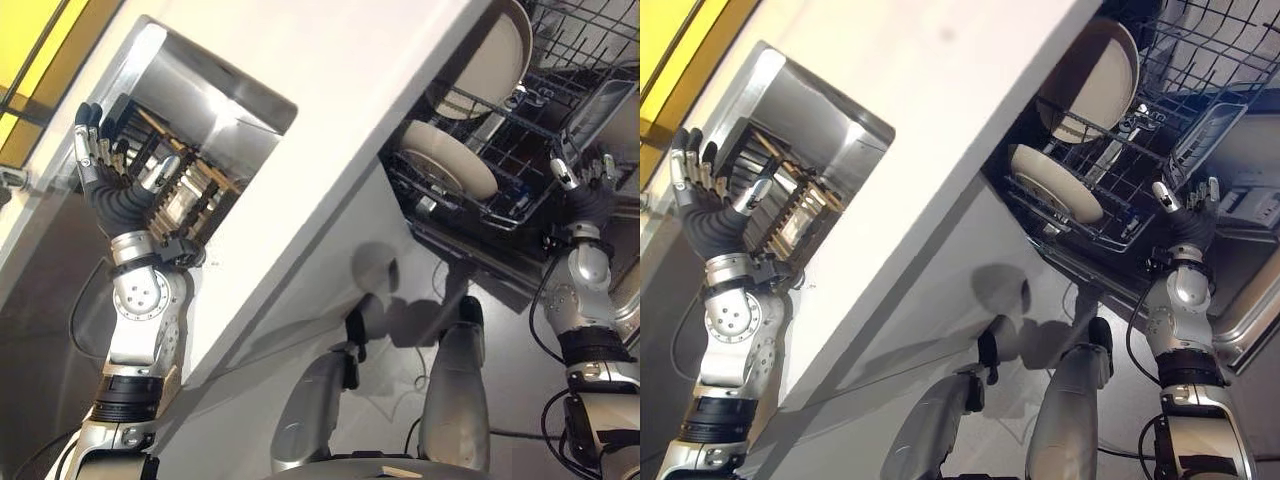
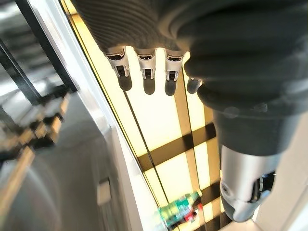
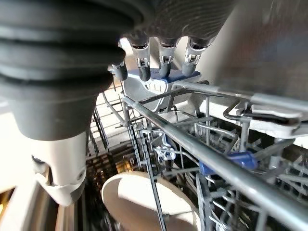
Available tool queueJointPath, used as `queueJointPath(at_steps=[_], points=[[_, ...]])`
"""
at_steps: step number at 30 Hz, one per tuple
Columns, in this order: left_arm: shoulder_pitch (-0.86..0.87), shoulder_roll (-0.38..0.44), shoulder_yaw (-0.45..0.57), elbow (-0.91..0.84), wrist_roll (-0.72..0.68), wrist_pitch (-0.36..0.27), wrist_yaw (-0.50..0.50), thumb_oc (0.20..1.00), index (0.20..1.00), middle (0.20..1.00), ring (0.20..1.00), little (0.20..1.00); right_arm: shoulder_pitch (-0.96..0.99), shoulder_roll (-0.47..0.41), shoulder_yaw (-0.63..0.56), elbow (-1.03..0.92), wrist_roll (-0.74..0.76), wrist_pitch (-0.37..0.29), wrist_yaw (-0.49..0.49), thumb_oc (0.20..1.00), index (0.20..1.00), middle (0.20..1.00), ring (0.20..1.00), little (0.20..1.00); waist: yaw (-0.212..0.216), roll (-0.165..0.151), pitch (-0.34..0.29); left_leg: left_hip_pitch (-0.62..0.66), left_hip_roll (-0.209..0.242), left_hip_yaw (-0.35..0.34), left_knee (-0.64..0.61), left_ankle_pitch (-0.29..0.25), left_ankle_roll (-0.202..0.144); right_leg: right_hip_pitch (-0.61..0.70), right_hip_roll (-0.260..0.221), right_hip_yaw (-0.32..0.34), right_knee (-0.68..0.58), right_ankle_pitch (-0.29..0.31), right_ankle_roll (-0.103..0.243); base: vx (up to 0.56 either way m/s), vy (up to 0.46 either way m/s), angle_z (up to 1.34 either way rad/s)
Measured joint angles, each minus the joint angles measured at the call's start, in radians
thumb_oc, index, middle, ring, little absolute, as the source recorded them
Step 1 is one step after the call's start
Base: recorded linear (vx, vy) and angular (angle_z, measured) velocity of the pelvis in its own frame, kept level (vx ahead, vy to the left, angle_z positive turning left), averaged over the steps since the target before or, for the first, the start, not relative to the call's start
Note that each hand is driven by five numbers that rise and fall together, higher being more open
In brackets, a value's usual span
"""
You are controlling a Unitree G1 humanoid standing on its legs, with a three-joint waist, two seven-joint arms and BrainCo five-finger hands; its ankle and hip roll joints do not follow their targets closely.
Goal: Pick up plates and place into dishwasher.
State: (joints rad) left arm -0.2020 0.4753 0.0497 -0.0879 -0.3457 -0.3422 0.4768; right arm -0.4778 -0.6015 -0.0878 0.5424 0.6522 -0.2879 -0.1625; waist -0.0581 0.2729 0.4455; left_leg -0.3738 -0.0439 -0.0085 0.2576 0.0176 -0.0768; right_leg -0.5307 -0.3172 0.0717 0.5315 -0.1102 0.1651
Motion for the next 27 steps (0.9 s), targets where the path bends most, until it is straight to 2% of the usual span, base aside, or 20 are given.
queueJointPath(at_steps=[6,12,19,25,27], points=[[0.022,0.0,-0.007,0.003,-0.004,0.013,0.0,1.0,1.0,1.0,1.0,1.0,-0.066,0.0,0.044,-0.021,-0.021,0.071,0.021,1.0,1.0,1.0,1.0,1.0,0.03,0.001,-0.001,0.039,-0.026,-0.027,-0.012,0.008,0.015,0.078,-0.047,-0.052,-0.021,-0.009,0.015,0.09,0.065,0.28],[0.036,0.0,-0.007,0.003,-0.028,0.02,-0.007,1.0,1.0,1.0,1.0,1.0,-0.115,-0.02,0.046,0.018,-0.021,0.117,0.018,1.0,1.0,1.0,1.0,1.0,0.075,0.003,-0.002,0.053,-0.031,-0.028,-0.018,0.017,0.016,0.121,-0.066,-0.092,-0.039,-0.01,0.022,0.03,-0.011,0.15],[0.033,0.002,-0.006,0.016,-0.041,0.022,-0.051,1.0,1.0,1.0,1.0,1.0,-0.117,-0.042,0.05,0.067,-0.021,0.118,0.002,1.0,1.0,1.0,1.0,1.0,0.101,0.003,-0.002,0.088,-0.031,-0.022,-0.022,0.018,0.021,0.186,-0.077,-0.128,-0.069,-0.011,0.03,-0.01,0.004,0.09],[0.031,0.006,-0.007,0.016,-0.044,0.019,-0.091,1.0,1.0,1.0,1.0,1.0,-0.117,-0.05,0.058,0.077,-0.021,0.115,0.002,1.0,1.0,1.0,1.0,1.0,0.099,0.003,-0.002,0.1,-0.031,-0.012,-0.022,0.015,0.025,0.196,-0.084,-0.134,-0.078,-0.009,0.03,-0.06,-0.017,-0.02],[0.026,0.005,-0.011,0.017,-0.063,0.005,-0.102,1.0,1.0,1.0,1.0,1.0,-0.118,-0.05,0.09,0.07,-0.036,0.097,-0.001,1.0,1.0,1.0,1.0,1.0,0.097,0.003,-0.002,0.107,-0.027,0.014,-0.013,0.005,0.033,0.195,-0.09,-0.131,-0.085,0.002,0.031,-0.03,0.023,-0.26]])
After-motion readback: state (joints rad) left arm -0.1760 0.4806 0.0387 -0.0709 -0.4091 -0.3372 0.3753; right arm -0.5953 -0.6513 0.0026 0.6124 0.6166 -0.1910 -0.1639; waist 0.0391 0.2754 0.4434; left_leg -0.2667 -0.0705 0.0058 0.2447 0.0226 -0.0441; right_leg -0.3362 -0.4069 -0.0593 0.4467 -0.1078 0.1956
